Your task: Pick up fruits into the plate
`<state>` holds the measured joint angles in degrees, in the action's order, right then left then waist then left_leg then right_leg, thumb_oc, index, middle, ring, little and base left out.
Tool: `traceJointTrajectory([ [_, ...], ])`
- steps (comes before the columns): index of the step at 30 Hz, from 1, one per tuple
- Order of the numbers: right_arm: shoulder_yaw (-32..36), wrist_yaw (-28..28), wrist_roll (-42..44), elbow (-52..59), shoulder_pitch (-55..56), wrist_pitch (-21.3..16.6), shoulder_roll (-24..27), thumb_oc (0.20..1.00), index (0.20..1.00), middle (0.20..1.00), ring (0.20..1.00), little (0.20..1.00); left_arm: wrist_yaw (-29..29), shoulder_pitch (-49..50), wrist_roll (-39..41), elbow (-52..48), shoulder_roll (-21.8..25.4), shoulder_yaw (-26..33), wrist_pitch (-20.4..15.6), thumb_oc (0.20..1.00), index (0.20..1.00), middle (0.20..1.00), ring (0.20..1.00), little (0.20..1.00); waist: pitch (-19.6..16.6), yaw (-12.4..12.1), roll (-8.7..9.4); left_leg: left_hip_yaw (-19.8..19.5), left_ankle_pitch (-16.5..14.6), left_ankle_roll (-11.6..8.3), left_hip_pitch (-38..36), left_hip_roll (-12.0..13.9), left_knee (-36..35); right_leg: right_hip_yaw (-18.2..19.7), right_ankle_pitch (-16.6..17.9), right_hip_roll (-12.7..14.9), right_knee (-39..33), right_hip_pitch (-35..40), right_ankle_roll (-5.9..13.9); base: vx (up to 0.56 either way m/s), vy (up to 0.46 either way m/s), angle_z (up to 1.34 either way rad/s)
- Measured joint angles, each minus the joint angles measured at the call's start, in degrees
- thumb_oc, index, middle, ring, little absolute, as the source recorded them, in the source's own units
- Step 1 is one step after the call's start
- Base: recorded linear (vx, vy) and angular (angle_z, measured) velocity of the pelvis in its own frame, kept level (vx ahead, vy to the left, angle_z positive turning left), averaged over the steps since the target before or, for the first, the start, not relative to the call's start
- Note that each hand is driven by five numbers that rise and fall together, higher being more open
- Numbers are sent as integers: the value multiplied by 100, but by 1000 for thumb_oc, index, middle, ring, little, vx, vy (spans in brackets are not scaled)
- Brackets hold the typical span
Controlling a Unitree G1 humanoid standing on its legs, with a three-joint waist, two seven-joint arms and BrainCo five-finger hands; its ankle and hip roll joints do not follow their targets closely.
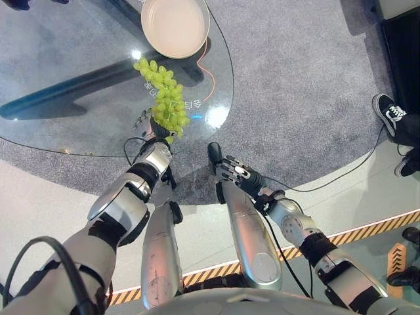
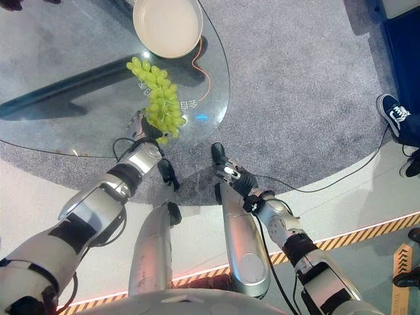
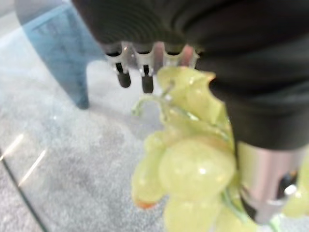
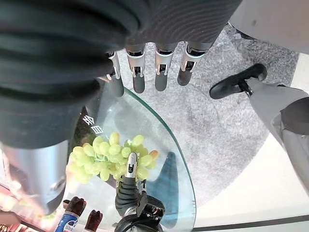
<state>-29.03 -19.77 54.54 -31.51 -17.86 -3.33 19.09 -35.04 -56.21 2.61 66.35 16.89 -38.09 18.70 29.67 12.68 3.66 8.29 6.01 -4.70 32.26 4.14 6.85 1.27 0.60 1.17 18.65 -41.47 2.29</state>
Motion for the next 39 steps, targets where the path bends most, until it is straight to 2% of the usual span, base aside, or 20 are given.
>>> traceJointTrajectory([
  [1,-1,-36,8,0,0,-45,-2,1000,1000,1000,1000,1000,-47,-30,-52,-1,0,-23,14,620,620,620,620,620,0,-5,0,1,2,2,41,-1,4,1,0,2,4,-41,0,0,0,0],
  [2,-3,-45,13,0,0,-53,-5,1000,1000,1000,1000,1000,-72,-35,-52,-1,-11,-39,16,200,200,200,200,200,0,-5,1,1,3,3,61,-2,4,1,0,2,3,-58,0,0,0,0],
  [14,-10,-60,61,2,-1,-57,-6,1000,1000,1000,1000,1000,-42,-313,-168,201,201,-43,-36,200,200,200,200,200,-2,21,5,-16,26,36,89,-6,13,-13,20,9,-53,-26,24,0,0,0],
  [25,-71,-68,58,2,-4,-53,-12,1000,1000,1000,1000,1000,469,-278,-151,425,230,-39,-148,200,200,200,200,200,-3,75,12,-53,6,50,-115,-21,12,-42,42,29,-69,216,-6,5,19,1],
  [32,-75,-81,47,1,-1,-44,-11,1000,1000,1000,1000,1000,825,34,-132,420,191,-30,-412,200,200,200,200,200,-1,111,15,-84,-2,42,-499,-13,-56,-90,42,27,-180,642,-5,19,44,2],
  [39,-51,-120,-68,-6,51,-35,-8,1000,1000,1000,1000,1000,939,422,-152,207,383,-8,-685,200,200,200,200,200,6,-46,3,-176,54,28,-1206,-13,-341,-223,39,45,-388,1375,-7,24,73,7],
])
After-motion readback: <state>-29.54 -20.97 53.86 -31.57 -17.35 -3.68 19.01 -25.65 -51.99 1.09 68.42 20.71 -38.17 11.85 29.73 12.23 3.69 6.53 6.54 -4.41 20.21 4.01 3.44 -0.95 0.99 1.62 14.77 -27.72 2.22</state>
